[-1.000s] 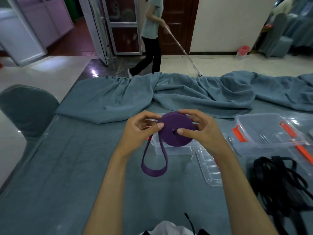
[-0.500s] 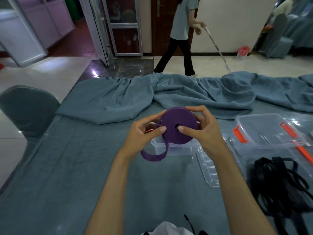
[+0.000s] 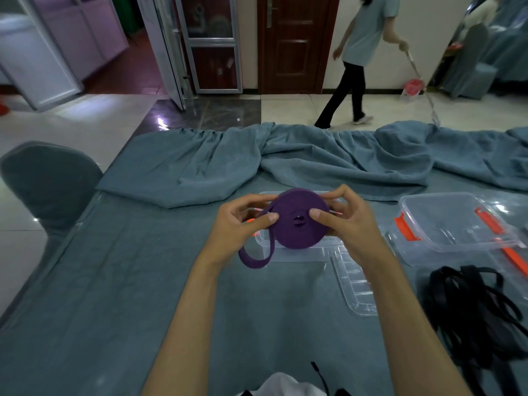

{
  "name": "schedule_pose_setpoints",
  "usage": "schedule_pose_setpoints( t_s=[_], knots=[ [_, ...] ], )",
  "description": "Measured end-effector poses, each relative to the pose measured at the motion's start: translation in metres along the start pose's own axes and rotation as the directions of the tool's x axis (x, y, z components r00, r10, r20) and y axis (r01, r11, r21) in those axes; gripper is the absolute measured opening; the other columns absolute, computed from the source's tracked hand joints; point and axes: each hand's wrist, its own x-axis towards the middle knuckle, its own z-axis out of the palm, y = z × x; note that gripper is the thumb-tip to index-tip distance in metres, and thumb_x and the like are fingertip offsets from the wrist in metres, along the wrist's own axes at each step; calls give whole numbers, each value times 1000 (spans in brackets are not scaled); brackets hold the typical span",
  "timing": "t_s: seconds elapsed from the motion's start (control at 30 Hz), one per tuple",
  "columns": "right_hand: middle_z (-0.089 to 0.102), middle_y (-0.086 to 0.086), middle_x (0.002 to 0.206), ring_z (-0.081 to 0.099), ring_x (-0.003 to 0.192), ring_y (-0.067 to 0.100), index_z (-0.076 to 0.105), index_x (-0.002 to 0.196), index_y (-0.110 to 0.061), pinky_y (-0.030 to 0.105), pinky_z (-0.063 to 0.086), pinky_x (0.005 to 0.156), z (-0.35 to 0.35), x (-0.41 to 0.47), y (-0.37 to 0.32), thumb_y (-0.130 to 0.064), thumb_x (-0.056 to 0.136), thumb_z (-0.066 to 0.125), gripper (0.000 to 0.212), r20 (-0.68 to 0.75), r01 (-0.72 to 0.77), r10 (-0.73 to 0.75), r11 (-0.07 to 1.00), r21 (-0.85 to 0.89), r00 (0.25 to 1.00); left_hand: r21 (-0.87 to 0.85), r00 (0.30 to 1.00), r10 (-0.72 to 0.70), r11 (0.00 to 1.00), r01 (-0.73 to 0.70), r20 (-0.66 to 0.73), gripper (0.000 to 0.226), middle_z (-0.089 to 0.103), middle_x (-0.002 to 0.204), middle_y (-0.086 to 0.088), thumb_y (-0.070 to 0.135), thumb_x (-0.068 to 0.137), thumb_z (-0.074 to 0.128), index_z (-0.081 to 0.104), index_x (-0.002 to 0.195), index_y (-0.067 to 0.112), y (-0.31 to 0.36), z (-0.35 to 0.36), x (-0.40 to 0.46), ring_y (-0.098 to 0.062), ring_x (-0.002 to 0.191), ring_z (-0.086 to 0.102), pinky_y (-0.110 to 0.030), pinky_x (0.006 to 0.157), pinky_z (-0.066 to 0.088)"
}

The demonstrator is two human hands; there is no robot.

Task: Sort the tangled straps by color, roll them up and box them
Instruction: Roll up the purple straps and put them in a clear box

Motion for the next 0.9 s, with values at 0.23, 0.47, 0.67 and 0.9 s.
schedule_pose_setpoints(
  t_s=[0.23, 0.47, 0.67, 0.9],
  knots=[
    [80, 16, 97, 80, 87, 34, 69, 100, -23, 34, 63, 63, -4, -7, 5, -41, 63, 100, 52, 37, -54, 54, 998, -15, 998, -95, 992, -95, 992, 87, -80, 40, 80, 106, -11, 37, 74, 96, 80, 105, 17, -13, 5, -7, -21, 93, 77, -28, 85, 59],
    [79, 15, 109, 78, 97, 37, 65, 124, -31, 42, 65, 68, -14, -16, 12, -38, 71, 98, 63, 135, -124, 124, 992, -10, 983, -113, 979, -89, 991, 69, -184, 37, 81, 104, -11, 39, 70, 98, 84, 99, 20, -15, 16, -14, -24, 95, 79, -30, 84, 62],
    [79, 10, 110, 79, 98, 30, 74, 115, -30, 35, 64, 67, -17, -27, 21, -21, 74, 96, 48, 24, -59, 58, 998, 31, 998, -138, 963, -106, 988, 73, -250, 19, 80, 97, -6, 21, 75, 93, 77, 83, 26, -20, 33, -24, -20, 86, 77, -28, 76, 62],
    [76, 6, 117, 79, 99, 27, 63, 96, -31, 41, 64, 63, -19, -35, 42, -38, 59, 103, 55, -100, -89, 100, 990, 112, 990, -168, 935, -107, 984, 52, -338, 26, 81, 104, -6, 19, 77, 92, 74, 96, 24, -28, 54, -27, -20, 95, 79, -26, 77, 62]
  ],
)
